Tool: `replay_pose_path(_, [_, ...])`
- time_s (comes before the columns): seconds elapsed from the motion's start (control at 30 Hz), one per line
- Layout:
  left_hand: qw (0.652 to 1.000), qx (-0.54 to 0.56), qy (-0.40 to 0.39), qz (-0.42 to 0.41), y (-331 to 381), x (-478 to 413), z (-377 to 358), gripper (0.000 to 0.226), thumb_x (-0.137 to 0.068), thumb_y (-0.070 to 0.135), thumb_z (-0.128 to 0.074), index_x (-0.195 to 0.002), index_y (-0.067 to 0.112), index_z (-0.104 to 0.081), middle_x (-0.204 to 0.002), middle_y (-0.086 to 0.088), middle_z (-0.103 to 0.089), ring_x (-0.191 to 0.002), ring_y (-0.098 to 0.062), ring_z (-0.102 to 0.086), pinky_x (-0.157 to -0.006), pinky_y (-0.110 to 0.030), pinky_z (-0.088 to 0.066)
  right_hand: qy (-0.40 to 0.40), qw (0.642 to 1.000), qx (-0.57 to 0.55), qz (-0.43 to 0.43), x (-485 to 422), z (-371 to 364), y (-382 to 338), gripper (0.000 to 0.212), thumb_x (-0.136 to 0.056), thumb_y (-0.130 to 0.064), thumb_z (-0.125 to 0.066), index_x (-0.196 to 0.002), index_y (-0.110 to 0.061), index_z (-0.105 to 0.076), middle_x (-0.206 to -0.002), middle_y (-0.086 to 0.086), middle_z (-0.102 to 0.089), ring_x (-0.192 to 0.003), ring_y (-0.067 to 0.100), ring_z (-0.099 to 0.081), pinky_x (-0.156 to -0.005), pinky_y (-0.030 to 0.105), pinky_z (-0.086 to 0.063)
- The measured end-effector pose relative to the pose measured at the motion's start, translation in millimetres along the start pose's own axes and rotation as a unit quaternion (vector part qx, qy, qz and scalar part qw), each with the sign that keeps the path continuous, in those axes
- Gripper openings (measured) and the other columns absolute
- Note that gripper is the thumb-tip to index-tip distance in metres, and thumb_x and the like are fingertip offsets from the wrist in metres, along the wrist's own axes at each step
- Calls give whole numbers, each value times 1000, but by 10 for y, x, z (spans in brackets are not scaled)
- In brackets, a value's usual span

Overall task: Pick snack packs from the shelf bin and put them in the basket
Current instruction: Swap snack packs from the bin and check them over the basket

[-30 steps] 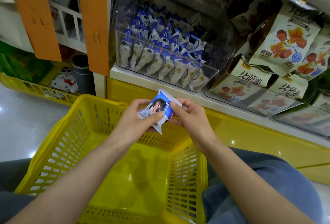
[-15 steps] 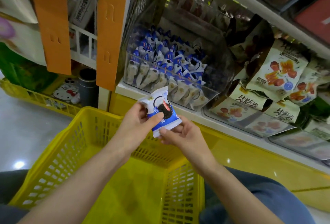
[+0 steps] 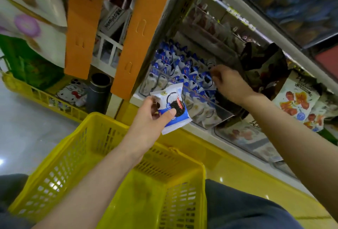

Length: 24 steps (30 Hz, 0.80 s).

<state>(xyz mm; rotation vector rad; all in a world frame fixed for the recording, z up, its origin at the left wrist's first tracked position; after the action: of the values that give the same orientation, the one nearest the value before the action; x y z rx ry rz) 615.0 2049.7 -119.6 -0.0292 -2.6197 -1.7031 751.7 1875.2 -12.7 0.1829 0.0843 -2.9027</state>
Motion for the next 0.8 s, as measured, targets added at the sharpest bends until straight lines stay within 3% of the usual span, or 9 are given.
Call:
replay_pose_path(0.07, [1000, 10, 3, -1, 14, -7, 19, 24, -87, 16, -60, -99, 36, -53, -103, 15, -65, -97, 1, -62, -86, -24, -51, -77, 994, 69, -19, -174, -171, 133, 27, -96, -13, -43, -121, -14, -53, -123, 12, -57, -110, 26, -55, -93, 36, -44])
replay_pose_path(0.13, [1000, 25, 6, -1, 26, -14, 45, 26, -87, 16, -60, -98, 38, -52, -103, 14, -65, -95, 2, -63, -82, -23, -52, -132, 984, 112, -33, -280, -289, 222, 28, -96, -10, -43, -121, -14, -54, -126, 12, -55, -112, 27, -53, -90, 34, -42])
replay_pose_path(0.27, [999, 37, 15, -1, 42, -32, 69, 26, -87, 15, -60, -101, 36, -53, -106, 11, -66, -98, -3, -63, -87, -27, -51, -200, 970, 133, -37, -354, -422, 291, 30, -95, -4, -42, -122, -9, -55, -129, 12, -54, -116, 26, -51, -87, 27, -37])
replay_pose_path(0.33, [999, 38, 18, 1, 49, -45, 65, 25, -87, 16, -60, -103, 34, -53, -107, 12, -65, -100, -3, -62, -89, -29, -51, -231, 963, 133, -49, -358, -475, 330, 32, -94, -2, -41, -123, -8, -53, -133, 11, -51, -119, 25, -49, -92, 30, -38])
replay_pose_path(0.5, [999, 35, 23, 3, 47, -66, 78, 26, -88, 16, -60, -102, 36, -51, -107, 14, -64, -97, 2, -62, -84, -24, -52, -261, 955, 126, -69, -378, -509, 307, 29, -96, -8, -44, -125, -8, -50, -134, 11, -49, -121, 24, -47, -96, 31, -37])
replay_pose_path(0.63, [999, 38, 27, 6, 35, -59, 91, 27, -88, 14, -59, -101, 37, -51, -108, 12, -64, -99, 0, -62, -82, -22, -51, -284, 944, 147, -85, -364, -522, 297, 42, -96, -23, -49, -132, -4, -40, -138, 13, -45, -123, 27, -46, -103, 35, -37])
replay_pose_path(0.8, [999, 27, 27, 13, 5, -53, 108, 26, -88, 16, -59, -101, 38, -50, -107, 12, -64, -96, 2, -63, -78, -20, -52, -259, 956, 105, -85, -344, -427, 276, 46, -84, -20, -66, -123, -6, -46, -124, 14, -52, -111, 26, -52, -93, 36, -43])
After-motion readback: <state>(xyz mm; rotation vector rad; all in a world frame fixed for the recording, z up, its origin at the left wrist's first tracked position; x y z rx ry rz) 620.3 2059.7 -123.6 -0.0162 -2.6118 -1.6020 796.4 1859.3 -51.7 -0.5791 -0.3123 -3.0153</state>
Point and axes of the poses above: each hand's wrist, its own x-axis away from the middle knuckle, its own z-axis out of the back of the hand, y = z × x, the point moved 6 cm from there along -x, towards the middle knuckle
